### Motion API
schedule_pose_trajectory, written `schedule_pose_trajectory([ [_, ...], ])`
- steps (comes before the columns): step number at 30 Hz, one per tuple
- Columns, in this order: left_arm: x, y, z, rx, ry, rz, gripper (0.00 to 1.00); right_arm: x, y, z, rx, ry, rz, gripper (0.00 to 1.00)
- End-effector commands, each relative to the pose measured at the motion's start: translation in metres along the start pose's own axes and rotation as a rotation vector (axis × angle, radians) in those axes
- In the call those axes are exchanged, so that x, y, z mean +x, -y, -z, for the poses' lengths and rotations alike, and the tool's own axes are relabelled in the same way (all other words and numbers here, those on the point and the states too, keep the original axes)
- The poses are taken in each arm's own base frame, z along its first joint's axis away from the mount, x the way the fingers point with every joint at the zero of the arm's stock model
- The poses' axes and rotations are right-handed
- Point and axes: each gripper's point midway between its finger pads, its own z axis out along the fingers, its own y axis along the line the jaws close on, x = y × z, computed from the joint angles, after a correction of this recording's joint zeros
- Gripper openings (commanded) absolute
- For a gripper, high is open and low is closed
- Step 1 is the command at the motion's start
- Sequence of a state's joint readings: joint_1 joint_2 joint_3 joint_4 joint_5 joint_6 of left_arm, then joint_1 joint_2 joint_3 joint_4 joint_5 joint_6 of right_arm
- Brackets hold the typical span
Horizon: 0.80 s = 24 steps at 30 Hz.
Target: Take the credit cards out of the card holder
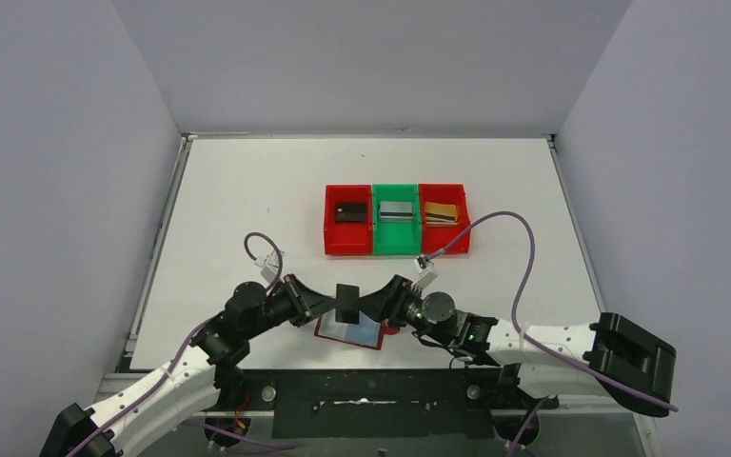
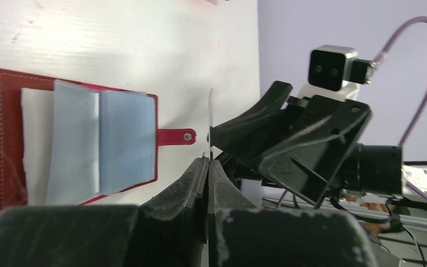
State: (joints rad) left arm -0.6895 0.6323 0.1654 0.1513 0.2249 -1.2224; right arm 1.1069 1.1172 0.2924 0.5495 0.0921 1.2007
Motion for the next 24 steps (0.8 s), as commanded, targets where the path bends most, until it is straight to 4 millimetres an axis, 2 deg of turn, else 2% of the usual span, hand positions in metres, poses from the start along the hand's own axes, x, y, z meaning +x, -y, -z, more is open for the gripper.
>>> schedule_pose_trajectory([
  [1,-0.0099,0.0451,0.0048,0.179,0.027,-0.015,0.0,-0.0142,-0.0309,-0.0013,-0.151,0.033,-0.049,0.51],
  [5,-0.009,0.0457,0.0044,0.182,0.02,-0.015,0.0,-0.0152,-0.0296,-0.0015,-0.16,0.034,-0.063,0.47],
  [10,-0.0073,0.0468,0.0035,0.195,0.012,-0.017,0.0,-0.0161,-0.0312,0.0002,-0.179,0.032,-0.078,0.34],
  [24,-0.0058,0.0468,0.0039,0.216,0.01,-0.004,0.0,-0.018,-0.034,0.005,-0.23,0.033,-0.103,0.11],
])
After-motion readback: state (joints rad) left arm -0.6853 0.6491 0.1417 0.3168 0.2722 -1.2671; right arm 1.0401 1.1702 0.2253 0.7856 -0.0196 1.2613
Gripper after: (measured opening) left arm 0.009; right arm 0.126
